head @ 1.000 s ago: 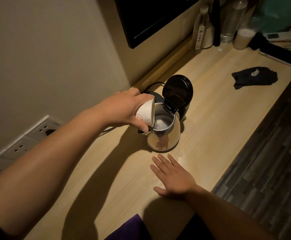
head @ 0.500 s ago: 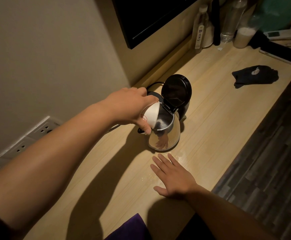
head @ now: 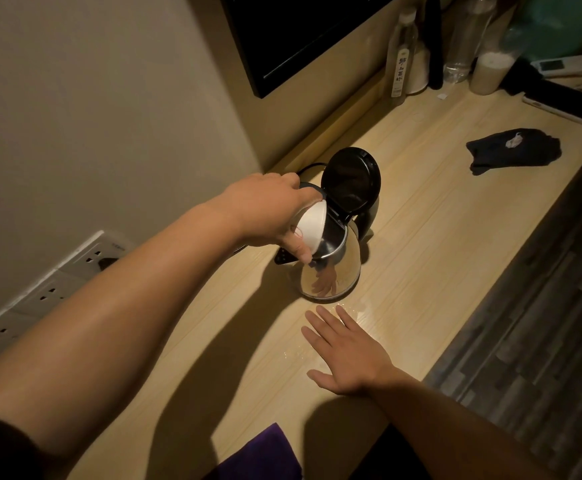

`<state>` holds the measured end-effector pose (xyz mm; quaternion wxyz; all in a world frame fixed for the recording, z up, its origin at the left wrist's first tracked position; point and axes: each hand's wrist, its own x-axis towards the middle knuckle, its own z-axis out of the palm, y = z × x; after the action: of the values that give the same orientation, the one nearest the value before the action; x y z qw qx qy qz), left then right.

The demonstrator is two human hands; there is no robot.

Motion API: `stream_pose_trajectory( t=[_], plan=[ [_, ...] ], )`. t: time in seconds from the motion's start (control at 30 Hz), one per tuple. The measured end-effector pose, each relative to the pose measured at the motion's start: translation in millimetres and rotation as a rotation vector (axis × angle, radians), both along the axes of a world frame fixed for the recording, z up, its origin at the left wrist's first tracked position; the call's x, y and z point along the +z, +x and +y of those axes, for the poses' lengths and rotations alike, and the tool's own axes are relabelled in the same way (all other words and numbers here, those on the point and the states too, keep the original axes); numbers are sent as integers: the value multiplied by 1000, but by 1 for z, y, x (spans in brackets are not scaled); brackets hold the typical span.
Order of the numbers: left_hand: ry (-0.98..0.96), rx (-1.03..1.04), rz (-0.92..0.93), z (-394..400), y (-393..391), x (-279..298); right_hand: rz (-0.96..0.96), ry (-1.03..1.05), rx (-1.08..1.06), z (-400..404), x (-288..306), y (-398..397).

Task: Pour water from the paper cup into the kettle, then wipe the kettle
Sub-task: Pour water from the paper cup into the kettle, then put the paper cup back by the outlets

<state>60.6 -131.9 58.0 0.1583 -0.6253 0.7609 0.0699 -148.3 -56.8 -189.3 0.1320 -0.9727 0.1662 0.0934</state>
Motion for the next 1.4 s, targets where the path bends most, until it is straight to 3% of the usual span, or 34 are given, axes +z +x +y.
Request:
stream_pose_trajectory(
  t=[0.23, 0.4, 0.63, 0.77, 1.0, 1.17, 1.4],
  plan=[
    [-357, 582, 916, 77, 1, -34, -26, -3, -10, 2, -2, -2],
    [-511, 961, 1262, 131, -25, -54, -21, 79, -80, 2, 17, -4],
    [-711, 1318, 1303, 209, -60, -63, -487, 800, -459, 0, 127, 14],
    [-853, 1379, 1235, 239, -86, -64, -386, 1090, -278, 10, 177, 38],
    [-954, 1473, 1239, 271, -87, -63, -273, 1203, -156, 47, 187, 77],
    [-780, 1469, 1276, 303, -59, -82, -201, 1233, -207, 63, 166, 109],
    [-685, 1368, 1357, 320, 2, -110, -232, 1244, -299, 79, 138, 153]
  ],
)
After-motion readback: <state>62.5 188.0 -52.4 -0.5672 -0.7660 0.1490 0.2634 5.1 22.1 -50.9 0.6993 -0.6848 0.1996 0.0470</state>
